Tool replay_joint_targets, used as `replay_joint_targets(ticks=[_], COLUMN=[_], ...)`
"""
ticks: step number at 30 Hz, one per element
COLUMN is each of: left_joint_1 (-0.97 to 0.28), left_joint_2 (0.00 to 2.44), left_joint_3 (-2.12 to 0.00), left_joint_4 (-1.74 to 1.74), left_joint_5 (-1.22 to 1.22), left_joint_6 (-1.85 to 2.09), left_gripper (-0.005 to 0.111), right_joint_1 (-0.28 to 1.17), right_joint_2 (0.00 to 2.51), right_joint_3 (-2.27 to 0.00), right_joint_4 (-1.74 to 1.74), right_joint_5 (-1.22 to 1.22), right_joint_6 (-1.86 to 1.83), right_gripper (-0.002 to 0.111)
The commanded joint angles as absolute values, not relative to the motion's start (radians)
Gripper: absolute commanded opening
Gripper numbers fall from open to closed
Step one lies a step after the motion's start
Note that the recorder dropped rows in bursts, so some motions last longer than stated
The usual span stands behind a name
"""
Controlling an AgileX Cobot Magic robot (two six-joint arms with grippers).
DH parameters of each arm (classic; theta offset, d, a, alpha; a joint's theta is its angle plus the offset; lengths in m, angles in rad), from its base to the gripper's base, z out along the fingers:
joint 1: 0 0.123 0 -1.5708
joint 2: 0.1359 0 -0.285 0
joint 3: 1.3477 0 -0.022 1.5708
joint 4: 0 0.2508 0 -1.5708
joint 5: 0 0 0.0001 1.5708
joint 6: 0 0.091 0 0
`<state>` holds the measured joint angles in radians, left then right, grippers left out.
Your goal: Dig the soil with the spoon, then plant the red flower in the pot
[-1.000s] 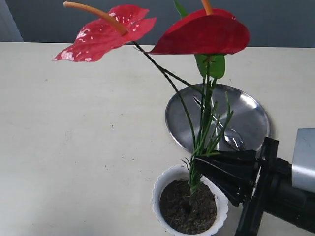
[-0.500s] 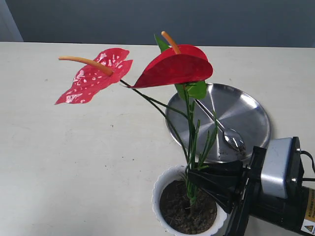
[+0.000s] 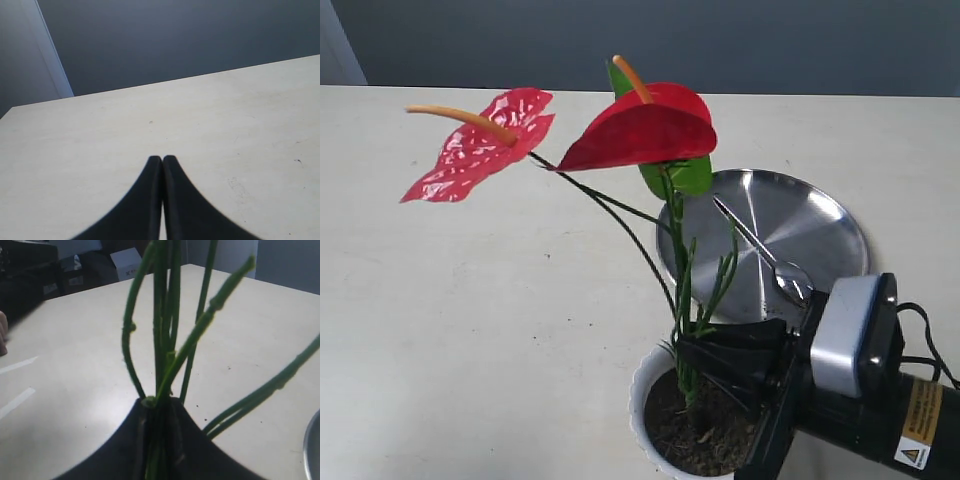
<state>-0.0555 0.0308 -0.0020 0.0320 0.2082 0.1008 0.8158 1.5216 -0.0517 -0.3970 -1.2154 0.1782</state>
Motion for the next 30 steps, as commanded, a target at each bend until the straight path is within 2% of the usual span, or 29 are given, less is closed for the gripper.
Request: replay_joint_targets(ticks=[1,30], left_joint_1=[-0.053,-0.053], left_joint_2=[0.023,0.023], left_joint_3=[0.000,0.000], left_joint_4=[0.031,0.031], left_joint_5=[0.201,0.203], left_joint_6=[0.098,0.098], left_gripper=[0.000,0.000], right_joint_1=[0.822,0.822], right_joint_2=[1.567,1.567], right_joint_3=[-0.052,0.000], right_joint_4=[-0.318,-0.413], right_joint_5=[-1.221,-1.221], right_joint_6=[0.125,0.210], right_gripper=[-0.001,-0.001])
